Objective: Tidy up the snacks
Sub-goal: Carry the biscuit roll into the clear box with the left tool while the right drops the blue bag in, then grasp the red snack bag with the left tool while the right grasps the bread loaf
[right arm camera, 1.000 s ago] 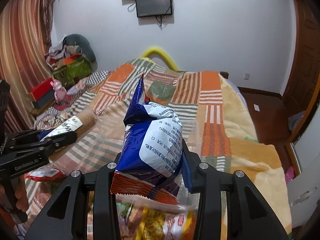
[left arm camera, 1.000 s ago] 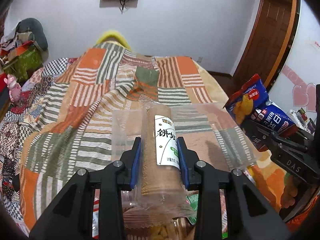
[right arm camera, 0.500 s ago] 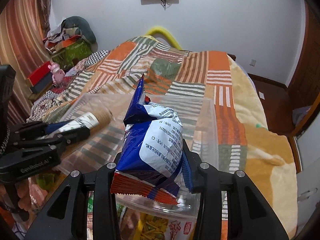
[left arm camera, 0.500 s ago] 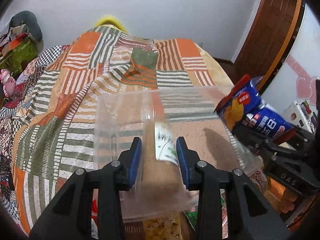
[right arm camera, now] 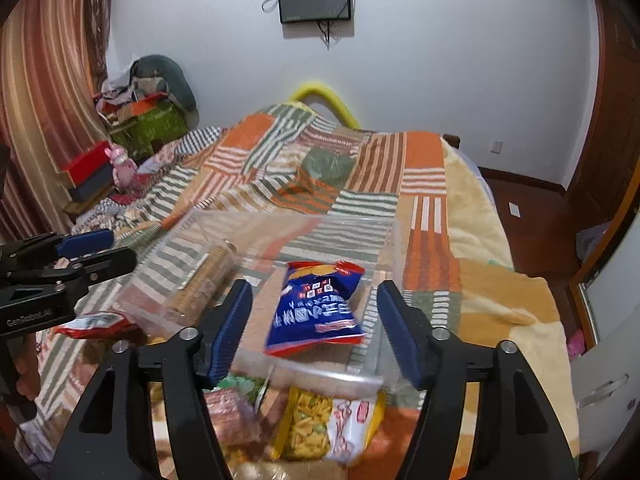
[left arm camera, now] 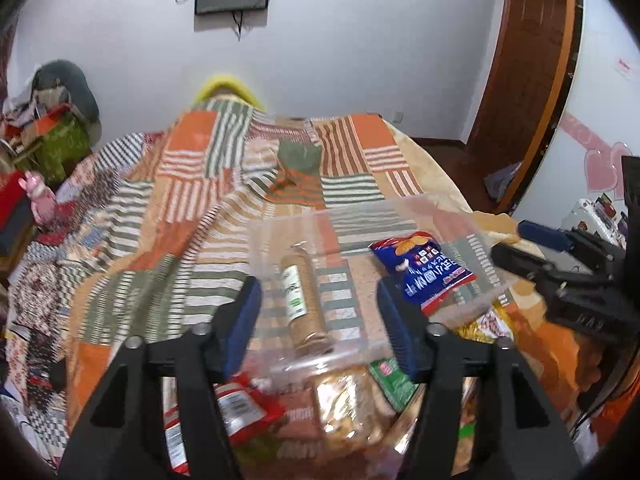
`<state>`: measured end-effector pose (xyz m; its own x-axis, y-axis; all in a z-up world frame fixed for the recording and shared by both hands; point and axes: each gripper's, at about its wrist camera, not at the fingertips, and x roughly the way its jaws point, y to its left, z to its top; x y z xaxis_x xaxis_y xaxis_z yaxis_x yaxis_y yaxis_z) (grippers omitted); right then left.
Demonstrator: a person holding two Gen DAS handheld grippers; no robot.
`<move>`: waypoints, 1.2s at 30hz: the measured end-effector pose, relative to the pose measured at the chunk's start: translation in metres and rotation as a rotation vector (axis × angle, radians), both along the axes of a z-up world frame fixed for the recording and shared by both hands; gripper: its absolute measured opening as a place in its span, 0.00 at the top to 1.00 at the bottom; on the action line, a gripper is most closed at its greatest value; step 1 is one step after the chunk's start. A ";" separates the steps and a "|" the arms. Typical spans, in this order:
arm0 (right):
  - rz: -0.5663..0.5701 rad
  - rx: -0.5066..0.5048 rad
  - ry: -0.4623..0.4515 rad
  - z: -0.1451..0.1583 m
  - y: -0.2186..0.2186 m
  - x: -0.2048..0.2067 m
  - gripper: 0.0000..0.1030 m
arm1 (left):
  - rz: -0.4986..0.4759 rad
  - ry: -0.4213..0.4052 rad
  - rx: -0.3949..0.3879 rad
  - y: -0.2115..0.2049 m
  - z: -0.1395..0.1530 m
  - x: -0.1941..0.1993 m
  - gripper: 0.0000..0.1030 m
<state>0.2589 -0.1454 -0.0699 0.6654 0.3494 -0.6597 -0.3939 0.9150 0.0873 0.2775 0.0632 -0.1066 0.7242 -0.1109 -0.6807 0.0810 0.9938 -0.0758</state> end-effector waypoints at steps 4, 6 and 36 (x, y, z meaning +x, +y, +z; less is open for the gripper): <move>-0.012 0.020 -0.018 0.006 -0.008 -0.014 0.28 | 0.026 0.000 0.047 0.016 0.001 -0.023 0.33; -0.016 0.016 -0.023 0.007 -0.010 -0.020 0.28 | 0.049 0.015 0.055 0.028 -0.002 -0.034 0.31; -0.029 -0.076 0.170 -0.072 -0.017 -0.074 0.12 | 0.086 0.142 0.040 0.094 -0.096 -0.054 0.20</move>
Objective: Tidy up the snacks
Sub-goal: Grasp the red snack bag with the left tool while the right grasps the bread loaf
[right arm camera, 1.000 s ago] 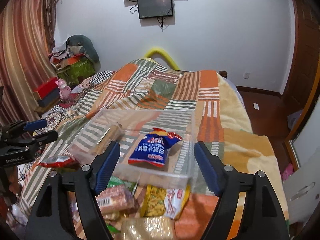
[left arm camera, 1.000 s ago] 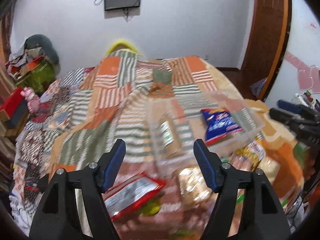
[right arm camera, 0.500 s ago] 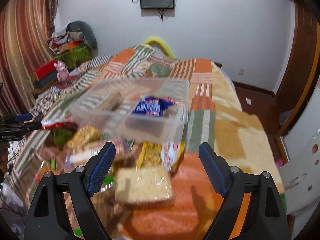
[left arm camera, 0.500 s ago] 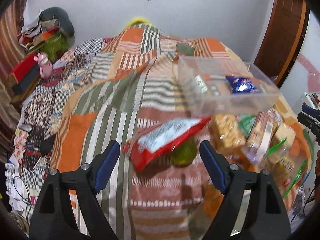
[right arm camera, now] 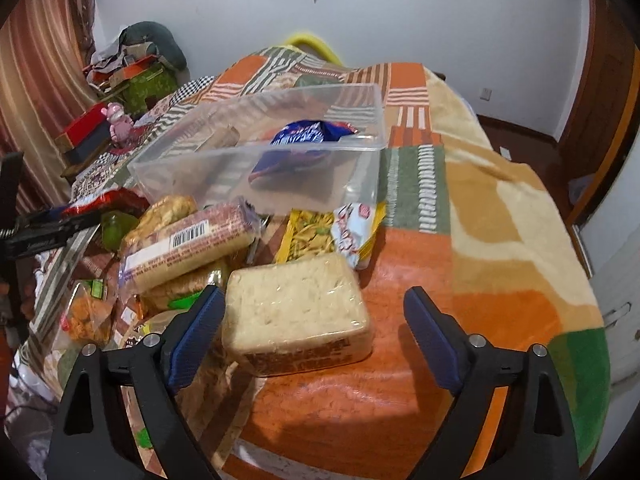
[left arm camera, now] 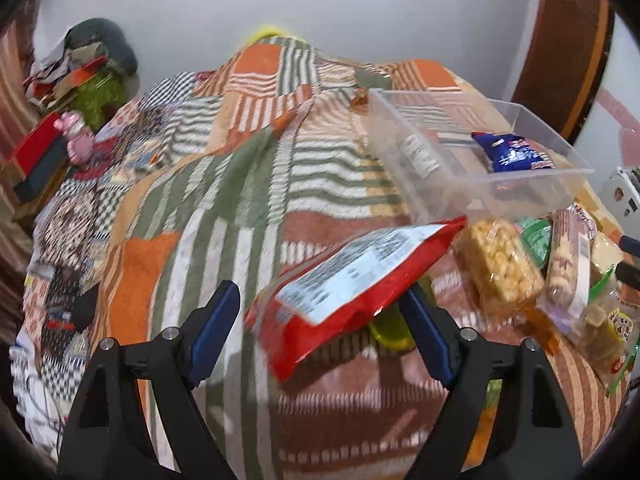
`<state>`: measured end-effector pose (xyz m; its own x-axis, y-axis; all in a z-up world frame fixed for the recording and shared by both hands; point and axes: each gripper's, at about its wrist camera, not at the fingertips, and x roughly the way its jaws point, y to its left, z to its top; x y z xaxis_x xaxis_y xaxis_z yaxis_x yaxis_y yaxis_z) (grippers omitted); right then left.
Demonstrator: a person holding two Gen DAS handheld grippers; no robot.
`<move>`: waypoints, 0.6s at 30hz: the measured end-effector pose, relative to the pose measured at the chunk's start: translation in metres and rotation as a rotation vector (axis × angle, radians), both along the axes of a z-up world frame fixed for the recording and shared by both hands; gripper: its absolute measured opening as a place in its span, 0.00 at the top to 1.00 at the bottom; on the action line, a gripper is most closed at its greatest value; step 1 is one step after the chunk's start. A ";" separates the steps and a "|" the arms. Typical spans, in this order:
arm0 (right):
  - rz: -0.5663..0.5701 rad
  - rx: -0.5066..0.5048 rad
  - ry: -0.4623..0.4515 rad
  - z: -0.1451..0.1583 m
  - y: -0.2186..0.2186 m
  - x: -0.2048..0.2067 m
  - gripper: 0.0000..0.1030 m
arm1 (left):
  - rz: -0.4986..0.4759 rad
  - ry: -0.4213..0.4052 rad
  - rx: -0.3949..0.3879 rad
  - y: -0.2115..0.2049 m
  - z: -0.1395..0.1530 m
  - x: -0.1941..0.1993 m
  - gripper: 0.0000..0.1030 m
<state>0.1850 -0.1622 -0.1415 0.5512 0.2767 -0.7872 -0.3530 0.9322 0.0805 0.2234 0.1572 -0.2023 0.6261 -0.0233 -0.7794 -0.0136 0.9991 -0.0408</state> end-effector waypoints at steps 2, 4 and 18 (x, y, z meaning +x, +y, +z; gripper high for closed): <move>0.006 -0.012 0.004 -0.002 0.003 0.000 0.12 | -0.017 -0.002 -0.014 -0.002 0.000 0.008 0.20; 0.012 -0.013 0.013 -0.005 0.005 0.001 0.11 | -0.024 -0.008 -0.019 -0.004 0.000 0.014 0.21; 0.003 0.007 0.052 -0.012 0.002 0.004 0.07 | 0.028 -0.007 -0.074 0.006 0.006 0.006 0.82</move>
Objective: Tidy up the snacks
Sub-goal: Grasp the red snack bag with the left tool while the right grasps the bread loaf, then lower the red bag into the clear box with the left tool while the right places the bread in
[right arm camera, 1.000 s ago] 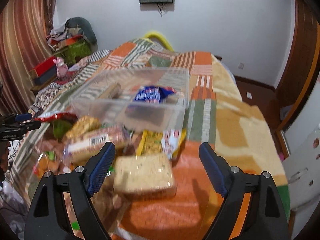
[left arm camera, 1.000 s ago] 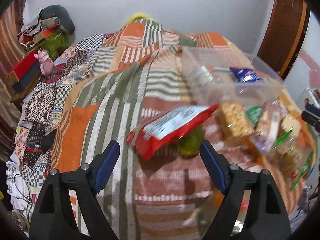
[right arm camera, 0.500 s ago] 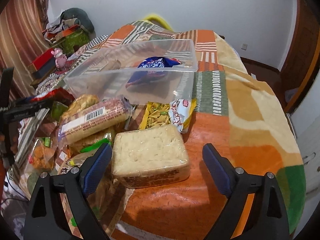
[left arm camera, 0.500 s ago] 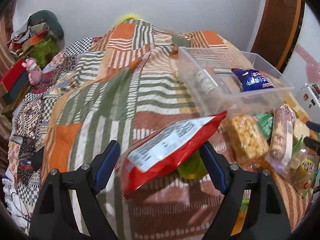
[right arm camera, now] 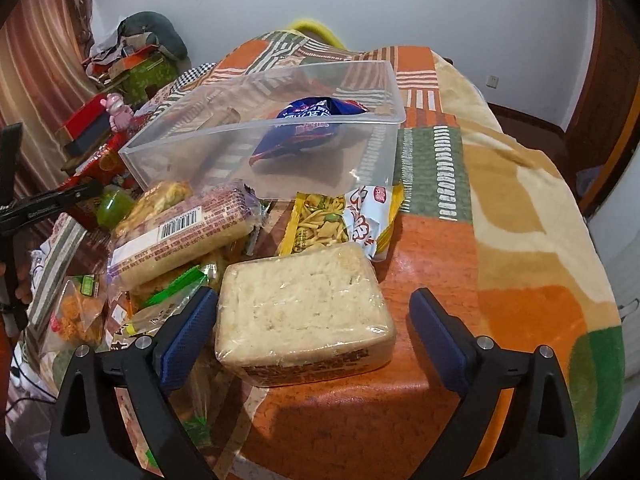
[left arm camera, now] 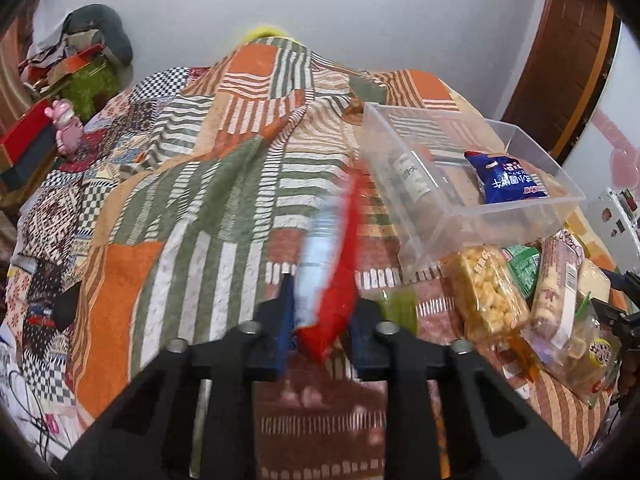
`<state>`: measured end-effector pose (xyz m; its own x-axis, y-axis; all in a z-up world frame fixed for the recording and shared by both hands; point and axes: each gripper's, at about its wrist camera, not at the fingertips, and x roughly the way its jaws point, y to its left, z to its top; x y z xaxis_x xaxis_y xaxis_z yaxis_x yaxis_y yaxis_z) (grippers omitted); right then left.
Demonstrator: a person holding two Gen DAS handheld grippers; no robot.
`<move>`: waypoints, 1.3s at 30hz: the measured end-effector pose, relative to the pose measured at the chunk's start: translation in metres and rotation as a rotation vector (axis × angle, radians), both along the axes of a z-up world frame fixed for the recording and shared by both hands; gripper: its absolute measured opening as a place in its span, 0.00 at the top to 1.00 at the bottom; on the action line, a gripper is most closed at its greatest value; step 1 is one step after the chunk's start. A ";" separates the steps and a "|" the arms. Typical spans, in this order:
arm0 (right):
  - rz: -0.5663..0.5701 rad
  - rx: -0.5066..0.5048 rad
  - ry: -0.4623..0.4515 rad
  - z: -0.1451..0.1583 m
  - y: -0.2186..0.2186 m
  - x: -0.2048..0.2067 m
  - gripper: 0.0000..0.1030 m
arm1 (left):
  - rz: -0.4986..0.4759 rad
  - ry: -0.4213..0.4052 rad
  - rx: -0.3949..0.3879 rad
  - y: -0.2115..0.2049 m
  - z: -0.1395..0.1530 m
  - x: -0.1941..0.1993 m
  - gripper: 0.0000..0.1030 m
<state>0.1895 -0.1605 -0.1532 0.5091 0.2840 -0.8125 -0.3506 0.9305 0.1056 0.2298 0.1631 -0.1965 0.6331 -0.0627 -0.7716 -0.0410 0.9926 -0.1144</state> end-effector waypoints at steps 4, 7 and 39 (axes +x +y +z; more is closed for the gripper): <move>0.007 0.002 0.026 -0.003 0.000 0.002 0.07 | 0.031 -0.009 -0.019 0.006 0.006 -0.021 0.82; 0.017 -0.013 0.034 -0.008 0.002 0.002 0.07 | 0.047 -0.012 -0.008 0.005 0.008 -0.038 0.82; -0.018 0.101 -0.233 0.081 -0.007 0.021 0.23 | -0.025 -0.261 -0.036 -0.057 0.113 -0.024 0.84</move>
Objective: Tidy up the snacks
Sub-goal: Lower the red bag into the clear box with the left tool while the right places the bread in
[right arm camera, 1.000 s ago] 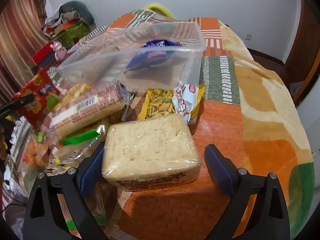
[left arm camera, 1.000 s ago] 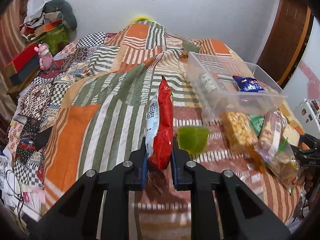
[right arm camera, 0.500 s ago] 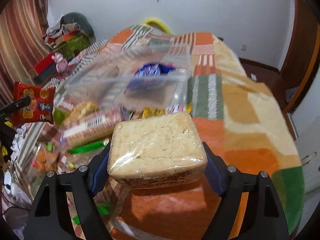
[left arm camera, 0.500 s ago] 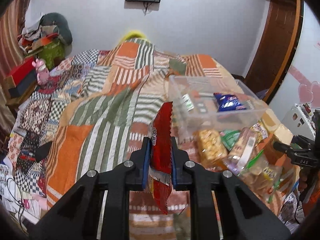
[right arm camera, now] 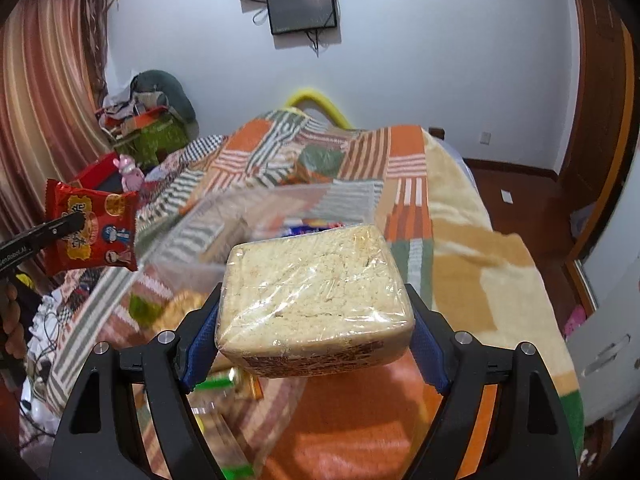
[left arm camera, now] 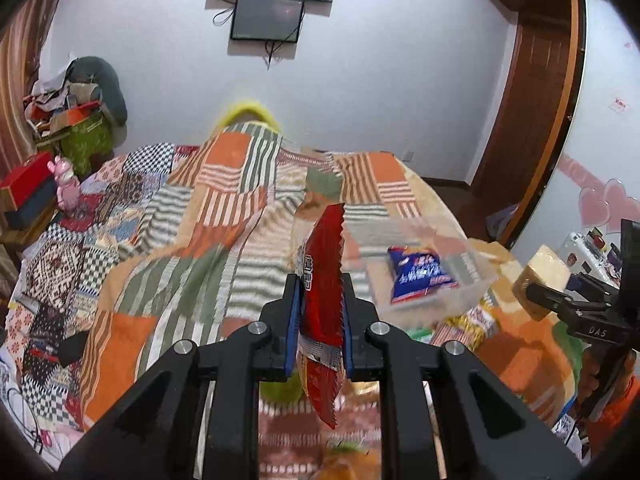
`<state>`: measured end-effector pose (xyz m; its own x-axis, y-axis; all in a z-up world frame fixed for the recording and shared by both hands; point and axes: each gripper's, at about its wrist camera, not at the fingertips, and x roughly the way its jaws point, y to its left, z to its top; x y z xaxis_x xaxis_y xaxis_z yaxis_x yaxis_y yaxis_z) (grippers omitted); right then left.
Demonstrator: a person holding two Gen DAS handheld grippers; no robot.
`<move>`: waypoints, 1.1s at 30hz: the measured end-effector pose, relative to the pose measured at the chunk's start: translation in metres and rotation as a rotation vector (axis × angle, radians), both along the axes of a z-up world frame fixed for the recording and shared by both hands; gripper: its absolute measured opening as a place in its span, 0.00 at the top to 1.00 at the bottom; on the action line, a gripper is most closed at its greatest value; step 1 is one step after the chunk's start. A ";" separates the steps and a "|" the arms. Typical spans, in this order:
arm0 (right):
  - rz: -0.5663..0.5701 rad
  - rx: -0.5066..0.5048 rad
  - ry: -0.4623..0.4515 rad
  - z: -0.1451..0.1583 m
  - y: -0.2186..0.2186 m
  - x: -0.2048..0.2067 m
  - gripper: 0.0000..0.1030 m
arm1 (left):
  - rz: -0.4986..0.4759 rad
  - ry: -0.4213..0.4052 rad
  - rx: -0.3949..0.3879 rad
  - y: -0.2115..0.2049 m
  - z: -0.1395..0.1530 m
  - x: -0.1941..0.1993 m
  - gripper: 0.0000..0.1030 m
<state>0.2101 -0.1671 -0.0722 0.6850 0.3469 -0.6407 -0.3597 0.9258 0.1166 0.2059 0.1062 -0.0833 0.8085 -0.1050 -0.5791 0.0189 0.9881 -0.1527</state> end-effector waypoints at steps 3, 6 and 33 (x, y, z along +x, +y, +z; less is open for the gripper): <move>0.003 0.007 -0.016 0.003 0.005 0.010 0.23 | -0.012 -0.012 -0.007 -0.007 0.003 0.011 0.84; 0.004 0.014 -0.018 0.003 0.009 0.019 0.23 | -0.020 -0.019 -0.001 -0.014 0.004 0.024 0.84; 0.053 -0.093 0.125 -0.050 0.050 0.087 0.22 | -0.126 0.157 -0.038 -0.071 -0.069 0.136 0.84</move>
<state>0.2974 -0.1175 -0.1226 0.5804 0.3162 -0.7504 -0.3968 0.9145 0.0785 0.3418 0.0352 -0.1527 0.6875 -0.2233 -0.6911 0.1145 0.9730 -0.2004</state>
